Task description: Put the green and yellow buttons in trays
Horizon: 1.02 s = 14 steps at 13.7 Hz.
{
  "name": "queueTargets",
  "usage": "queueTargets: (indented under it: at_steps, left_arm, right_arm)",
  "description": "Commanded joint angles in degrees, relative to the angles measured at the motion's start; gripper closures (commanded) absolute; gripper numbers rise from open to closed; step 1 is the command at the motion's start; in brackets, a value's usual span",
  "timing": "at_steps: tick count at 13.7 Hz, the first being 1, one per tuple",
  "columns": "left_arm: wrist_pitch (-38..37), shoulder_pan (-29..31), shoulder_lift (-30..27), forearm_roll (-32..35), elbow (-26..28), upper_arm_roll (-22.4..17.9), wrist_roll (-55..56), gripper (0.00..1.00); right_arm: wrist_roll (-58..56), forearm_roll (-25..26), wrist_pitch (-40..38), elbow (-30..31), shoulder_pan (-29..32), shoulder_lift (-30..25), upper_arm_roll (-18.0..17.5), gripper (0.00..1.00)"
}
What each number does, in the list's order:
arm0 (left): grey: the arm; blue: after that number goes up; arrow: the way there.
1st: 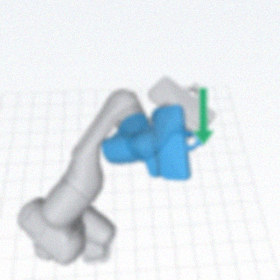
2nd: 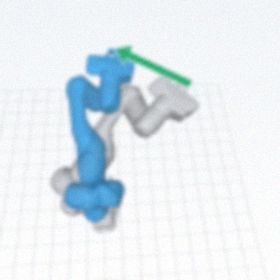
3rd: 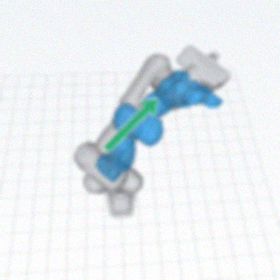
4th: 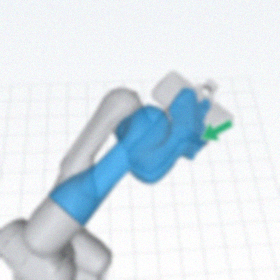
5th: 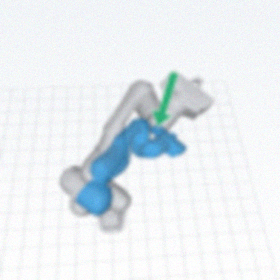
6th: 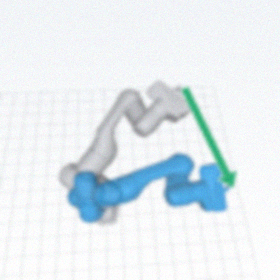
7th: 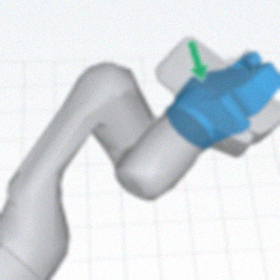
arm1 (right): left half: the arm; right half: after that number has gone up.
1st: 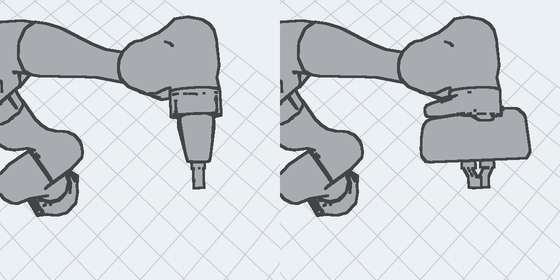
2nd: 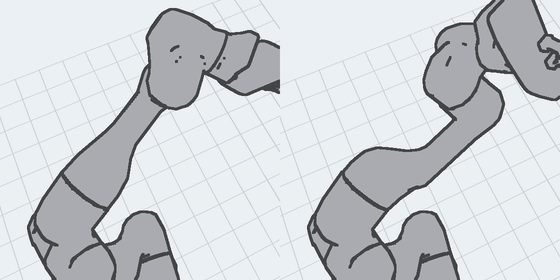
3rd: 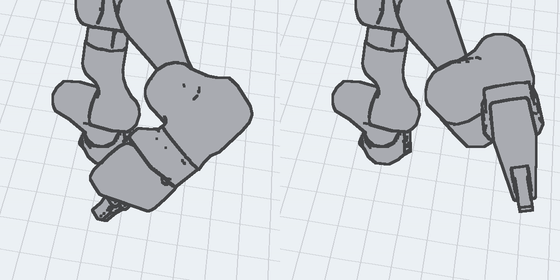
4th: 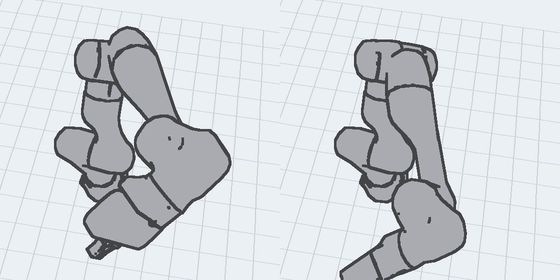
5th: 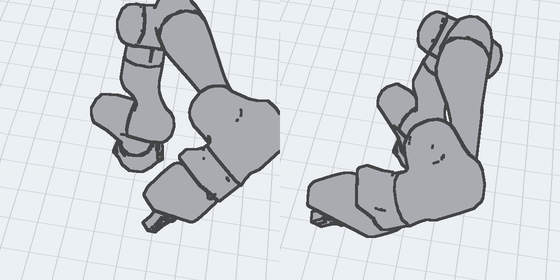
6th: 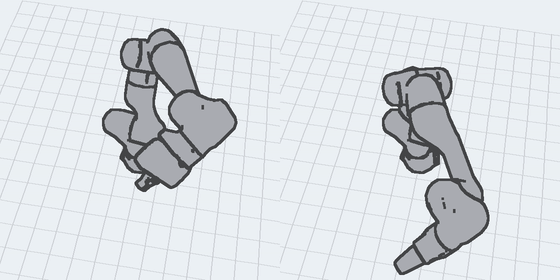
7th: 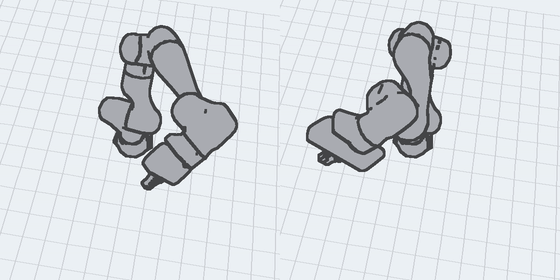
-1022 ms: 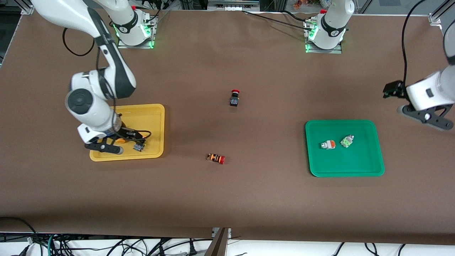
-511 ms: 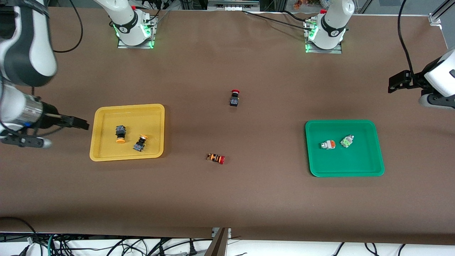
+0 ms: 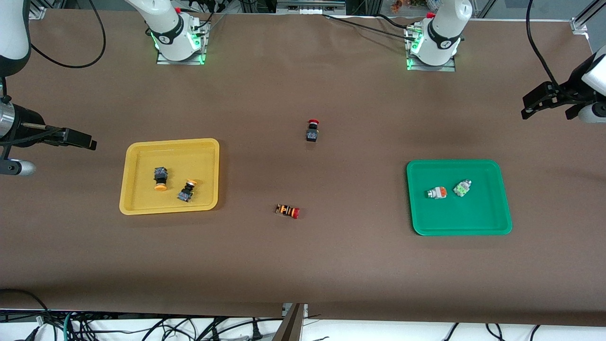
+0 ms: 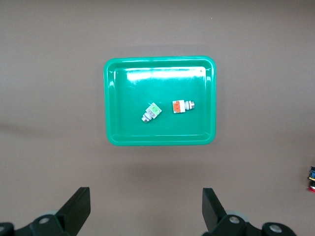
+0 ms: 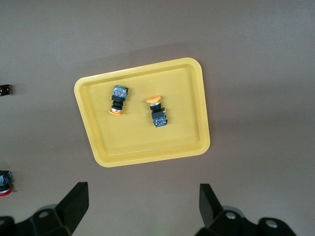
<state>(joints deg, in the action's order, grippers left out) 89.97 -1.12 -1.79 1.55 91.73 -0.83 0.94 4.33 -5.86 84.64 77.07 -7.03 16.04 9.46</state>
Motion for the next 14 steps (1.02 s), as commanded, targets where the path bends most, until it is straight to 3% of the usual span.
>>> queueTargets:
  at_steps: [1,7,9,11,14]
  left_arm:
    - [0.0,-0.7,-1.0,-1.0,1.1,-0.6,0.6,0.0]
    - [-0.1,-0.8,-1.0,-1.2,1.0,-0.3,0.6,0.0]
    - [-0.1,-0.8,-1.0,-1.3,1.0,-0.3,0.6,0.0]
    - [-0.1,-0.8,-1.0,-1.3,1.0,-0.1,0.7,0.0]
    - [-0.2,-0.8,-1.0,-1.3,1.0,-0.1,0.7,0.0]
  right_arm:
    - [0.4,0.1,-1.1,-1.9,-0.6,1.6,0.0,0.01]
    - [0.1,0.2,0.9,-2.0,-0.3,1.6,0.3,0.0]
    - [-0.2,4.4,1.0,-2.0,-0.9,1.6,-0.2,0.01]
    - [-0.4,4.4,4.5,-1.5,0.0,1.0,-0.5,0.01]
    - [0.0,4.4,10.5,5.5,3.1,-4.3,-3.5,0.01]
